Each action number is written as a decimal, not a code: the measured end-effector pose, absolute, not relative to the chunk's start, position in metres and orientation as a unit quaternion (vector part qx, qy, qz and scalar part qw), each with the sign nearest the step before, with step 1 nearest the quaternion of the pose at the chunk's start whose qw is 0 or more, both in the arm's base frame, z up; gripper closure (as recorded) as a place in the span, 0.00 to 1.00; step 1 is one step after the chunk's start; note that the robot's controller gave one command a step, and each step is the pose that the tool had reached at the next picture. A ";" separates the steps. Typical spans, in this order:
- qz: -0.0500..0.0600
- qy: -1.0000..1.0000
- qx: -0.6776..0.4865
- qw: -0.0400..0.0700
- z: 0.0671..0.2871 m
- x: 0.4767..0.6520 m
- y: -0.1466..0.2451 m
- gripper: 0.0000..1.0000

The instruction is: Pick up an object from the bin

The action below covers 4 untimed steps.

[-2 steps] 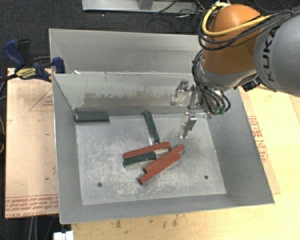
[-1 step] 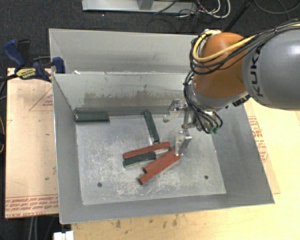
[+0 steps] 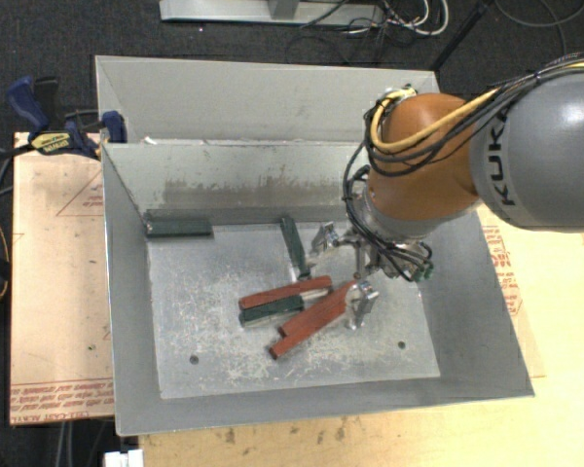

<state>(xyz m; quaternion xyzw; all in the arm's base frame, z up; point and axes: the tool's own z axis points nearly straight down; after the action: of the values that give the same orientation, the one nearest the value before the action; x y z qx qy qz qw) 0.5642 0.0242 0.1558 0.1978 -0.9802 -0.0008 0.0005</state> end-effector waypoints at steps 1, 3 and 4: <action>-0.001 -0.987 0.160 -0.001 0.148 0.567 0.033 0.00; 0.001 -0.967 0.254 -0.011 0.084 0.565 0.027 1.00; 0.001 -0.967 0.254 -0.012 0.084 0.565 0.027 1.00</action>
Offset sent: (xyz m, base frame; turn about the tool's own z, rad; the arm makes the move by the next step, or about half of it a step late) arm -0.0102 0.0002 -0.0858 -0.1456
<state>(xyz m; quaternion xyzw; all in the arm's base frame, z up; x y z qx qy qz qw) 0.5653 0.0269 0.0843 0.2544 -0.9670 0.0006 -0.0116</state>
